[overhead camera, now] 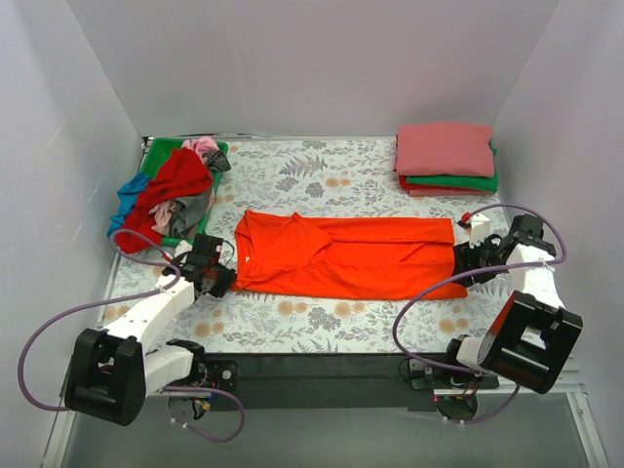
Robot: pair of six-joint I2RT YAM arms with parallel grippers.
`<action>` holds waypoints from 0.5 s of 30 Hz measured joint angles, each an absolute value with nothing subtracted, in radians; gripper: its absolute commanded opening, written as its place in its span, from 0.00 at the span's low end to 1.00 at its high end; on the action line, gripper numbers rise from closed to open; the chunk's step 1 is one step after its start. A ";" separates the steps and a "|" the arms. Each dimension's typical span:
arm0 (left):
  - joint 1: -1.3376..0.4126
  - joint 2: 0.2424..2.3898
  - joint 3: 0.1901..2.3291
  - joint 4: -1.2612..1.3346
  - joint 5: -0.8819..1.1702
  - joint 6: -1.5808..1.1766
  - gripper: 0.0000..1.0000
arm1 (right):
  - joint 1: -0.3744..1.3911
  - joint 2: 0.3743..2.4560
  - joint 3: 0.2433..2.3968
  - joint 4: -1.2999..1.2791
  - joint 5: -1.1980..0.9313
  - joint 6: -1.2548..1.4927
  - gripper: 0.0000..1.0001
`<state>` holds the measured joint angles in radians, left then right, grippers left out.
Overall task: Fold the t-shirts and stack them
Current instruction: Fold the tshirt
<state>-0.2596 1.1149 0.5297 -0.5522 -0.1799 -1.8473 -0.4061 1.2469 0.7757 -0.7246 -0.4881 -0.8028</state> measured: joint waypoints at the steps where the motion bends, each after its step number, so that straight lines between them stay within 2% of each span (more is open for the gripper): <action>1: -0.258 1.110 0.522 -0.542 -0.175 -1.838 0.13 | -0.422 1.262 0.776 -0.733 -0.485 -0.804 0.58; 6: -0.256 1.054 0.502 -0.506 -0.168 -1.793 0.04 | -0.445 1.345 0.777 -0.756 -0.481 -0.799 0.56; 9: -0.254 1.017 0.502 -0.484 -0.168 -1.759 0.02 | -0.446 1.399 0.793 -0.765 -0.481 -0.783 0.56; 15: -0.252 0.997 0.502 -0.461 -0.157 -1.703 0.00 | -0.449 1.507 0.830 -0.764 -0.481 -0.757 0.47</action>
